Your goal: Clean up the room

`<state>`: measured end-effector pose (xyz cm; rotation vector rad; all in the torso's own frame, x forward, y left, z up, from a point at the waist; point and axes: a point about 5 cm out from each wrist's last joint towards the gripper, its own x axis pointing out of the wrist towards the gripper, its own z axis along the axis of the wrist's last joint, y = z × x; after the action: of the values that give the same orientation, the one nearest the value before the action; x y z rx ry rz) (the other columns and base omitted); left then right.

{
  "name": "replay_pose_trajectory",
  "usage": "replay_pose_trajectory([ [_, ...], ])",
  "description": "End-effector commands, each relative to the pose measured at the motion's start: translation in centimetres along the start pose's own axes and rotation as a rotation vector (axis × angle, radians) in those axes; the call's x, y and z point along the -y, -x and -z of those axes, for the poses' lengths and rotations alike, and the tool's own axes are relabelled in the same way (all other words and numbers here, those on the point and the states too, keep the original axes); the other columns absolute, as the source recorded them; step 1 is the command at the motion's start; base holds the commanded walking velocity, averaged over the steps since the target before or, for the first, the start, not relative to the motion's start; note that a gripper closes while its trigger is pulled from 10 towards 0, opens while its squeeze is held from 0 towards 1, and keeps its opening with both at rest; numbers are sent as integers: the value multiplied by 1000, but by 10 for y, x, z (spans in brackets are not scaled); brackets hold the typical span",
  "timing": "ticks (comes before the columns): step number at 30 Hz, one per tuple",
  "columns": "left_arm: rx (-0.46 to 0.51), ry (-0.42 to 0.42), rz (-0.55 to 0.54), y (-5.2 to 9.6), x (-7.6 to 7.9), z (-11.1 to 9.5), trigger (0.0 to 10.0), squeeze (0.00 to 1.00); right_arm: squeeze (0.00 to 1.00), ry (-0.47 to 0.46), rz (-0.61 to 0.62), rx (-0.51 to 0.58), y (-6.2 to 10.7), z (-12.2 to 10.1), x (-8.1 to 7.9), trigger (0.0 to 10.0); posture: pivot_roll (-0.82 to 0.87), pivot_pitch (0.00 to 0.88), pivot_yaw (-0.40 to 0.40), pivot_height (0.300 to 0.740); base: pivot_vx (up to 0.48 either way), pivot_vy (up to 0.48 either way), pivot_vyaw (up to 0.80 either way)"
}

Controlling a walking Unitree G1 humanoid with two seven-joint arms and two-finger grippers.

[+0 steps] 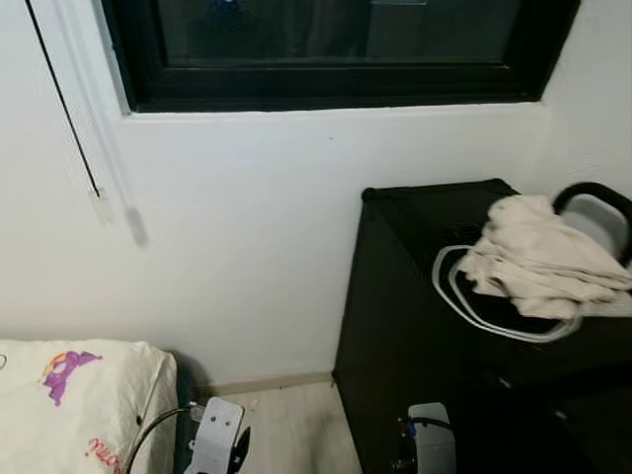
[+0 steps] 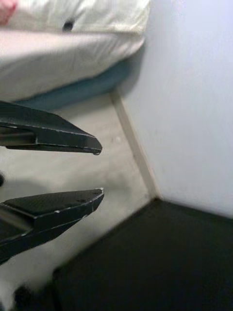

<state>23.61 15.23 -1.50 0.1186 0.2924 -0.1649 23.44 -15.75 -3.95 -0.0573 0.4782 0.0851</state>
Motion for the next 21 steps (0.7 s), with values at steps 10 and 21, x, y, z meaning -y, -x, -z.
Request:
replay_pose_trajectory([
  [10, -25, 7, 8, 3, 6, 6, 10000, 0, 0, -2, 32, -26, 3, 6, 11, 10000, 12, 101, -40, 740, 0, 0, 0],
  [21, -28, 3, 0, 5, 6, 8, 10000, 0, 0, -7, 19, -30, 3, 6, 6, 10000, 22, 112, -48, 740, 0, 0, 0],
])
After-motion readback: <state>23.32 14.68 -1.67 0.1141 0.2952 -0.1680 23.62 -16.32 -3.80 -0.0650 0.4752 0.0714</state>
